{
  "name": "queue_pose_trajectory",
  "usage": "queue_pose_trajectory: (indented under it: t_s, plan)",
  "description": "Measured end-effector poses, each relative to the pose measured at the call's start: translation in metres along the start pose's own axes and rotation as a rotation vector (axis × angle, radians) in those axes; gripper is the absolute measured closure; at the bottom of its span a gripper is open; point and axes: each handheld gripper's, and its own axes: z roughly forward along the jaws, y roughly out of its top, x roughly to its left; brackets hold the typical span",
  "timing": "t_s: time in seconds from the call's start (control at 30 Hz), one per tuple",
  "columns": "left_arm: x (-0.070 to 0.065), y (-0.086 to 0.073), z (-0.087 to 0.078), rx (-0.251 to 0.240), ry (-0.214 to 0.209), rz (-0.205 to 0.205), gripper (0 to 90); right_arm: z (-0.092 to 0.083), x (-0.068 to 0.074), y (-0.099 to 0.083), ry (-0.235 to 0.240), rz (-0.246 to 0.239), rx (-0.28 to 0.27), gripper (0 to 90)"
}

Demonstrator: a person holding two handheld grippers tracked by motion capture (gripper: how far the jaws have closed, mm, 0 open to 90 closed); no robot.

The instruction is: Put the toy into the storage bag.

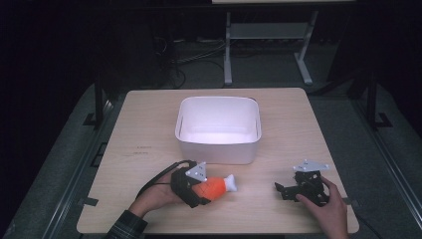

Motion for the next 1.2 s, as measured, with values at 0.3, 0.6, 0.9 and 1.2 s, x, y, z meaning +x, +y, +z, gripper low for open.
queue_pose_trajectory:
  t_s: [0.3,0.6,0.9,1.2]
  plan:
    - [-0.002,0.008,-0.011,-0.014,-0.009,0.017,25.2,0.0,0.0,0.0,0.0,-0.001,0.0,0.0]
    - [0.0,0.022,-0.027,-0.03,-0.02,0.04,25.0,0.0,0.0,0.0,0.0,0.001,0.0,0.0]
    - [0.002,0.032,-0.035,-0.036,-0.026,0.055,25.1,0.0,0.0,0.0,0.0,0.0,0.0,0.0]
    - [0.005,0.044,-0.046,-0.041,-0.042,0.075,25.1,0.0,0.0,0.0,0.0,0.0,0.0,0.0]
